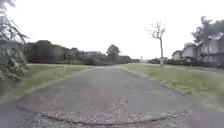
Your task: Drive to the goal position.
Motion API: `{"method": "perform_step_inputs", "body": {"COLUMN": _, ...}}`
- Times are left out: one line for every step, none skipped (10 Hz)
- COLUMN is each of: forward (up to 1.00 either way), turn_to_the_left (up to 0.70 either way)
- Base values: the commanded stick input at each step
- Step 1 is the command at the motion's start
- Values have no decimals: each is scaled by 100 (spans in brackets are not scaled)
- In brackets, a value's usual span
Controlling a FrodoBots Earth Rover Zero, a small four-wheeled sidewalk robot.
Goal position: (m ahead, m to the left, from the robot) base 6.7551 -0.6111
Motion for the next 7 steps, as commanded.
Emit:
{"method": "perform_step_inputs", "body": {"forward": 70, "turn_to_the_left": 0}}
{"method": "perform_step_inputs", "body": {"forward": 70, "turn_to_the_left": 0}}
{"method": "perform_step_inputs", "body": {"forward": 70, "turn_to_the_left": 0}}
{"method": "perform_step_inputs", "body": {"forward": 70, "turn_to_the_left": 0}}
{"method": "perform_step_inputs", "body": {"forward": 70, "turn_to_the_left": 0}}
{"method": "perform_step_inputs", "body": {"forward": 70, "turn_to_the_left": 0}}
{"method": "perform_step_inputs", "body": {"forward": 70, "turn_to_the_left": 0}}
